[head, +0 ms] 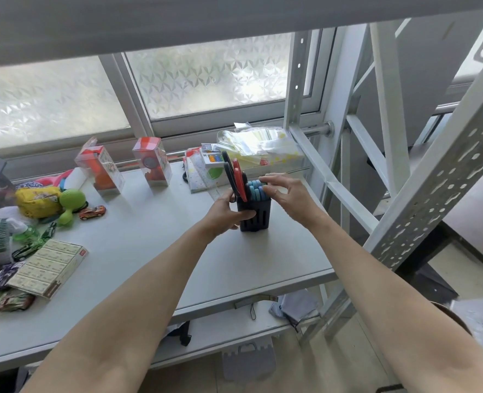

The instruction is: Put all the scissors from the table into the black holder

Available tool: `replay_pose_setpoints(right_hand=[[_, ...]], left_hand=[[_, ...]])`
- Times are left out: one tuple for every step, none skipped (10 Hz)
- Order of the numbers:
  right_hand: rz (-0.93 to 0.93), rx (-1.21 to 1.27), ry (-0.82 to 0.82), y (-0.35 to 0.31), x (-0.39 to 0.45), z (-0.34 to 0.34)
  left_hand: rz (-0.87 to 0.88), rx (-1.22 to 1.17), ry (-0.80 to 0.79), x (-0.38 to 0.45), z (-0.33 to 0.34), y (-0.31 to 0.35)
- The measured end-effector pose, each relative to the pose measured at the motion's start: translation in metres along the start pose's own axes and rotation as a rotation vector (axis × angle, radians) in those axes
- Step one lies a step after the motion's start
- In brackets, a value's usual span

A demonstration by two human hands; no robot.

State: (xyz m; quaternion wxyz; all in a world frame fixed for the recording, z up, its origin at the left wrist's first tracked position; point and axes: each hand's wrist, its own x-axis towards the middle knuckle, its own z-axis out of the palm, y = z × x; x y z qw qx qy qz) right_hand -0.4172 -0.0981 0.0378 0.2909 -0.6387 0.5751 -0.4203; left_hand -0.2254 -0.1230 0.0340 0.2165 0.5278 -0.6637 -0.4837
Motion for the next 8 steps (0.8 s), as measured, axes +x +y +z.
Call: replay_pose_setpoints(right_hand=[[0.022,0.024,-0.014,0.003,-0.004,0.002],[0.13,0.159,0.03,0.008,-0.015,0.009],[0.308,0.289,0.114,0.014,-0.032,0.023],[0.498,0.341,0.144,0.018,-0.043,0.039],[0.547,0.365,0.142,0.017,-0.046,0.047],[0.539,0.324,0.123,0.019,-0.045,0.05],[0.556,0.317,0.134,0.013,-0.049,0.049],[0.573,0.332,0.192,0.006,-0.056,0.05]], left_hand=[[0.006,0.019,-0.001,-0.002,-0.001,0.001],[-0.011,0.015,0.003,-0.005,0.0,-0.002],[-0.091,-0.021,-0.028,-0.011,0.003,-0.006],[-0.153,-0.037,-0.068,-0.021,0.01,-0.012],[-0.158,-0.067,-0.043,-0.031,0.016,-0.016],[-0.15,-0.054,-0.061,-0.037,0.02,-0.023],[-0.151,-0.036,-0.082,-0.049,0.018,-0.026],[-0.146,-0.012,-0.115,-0.059,0.018,-0.03]])
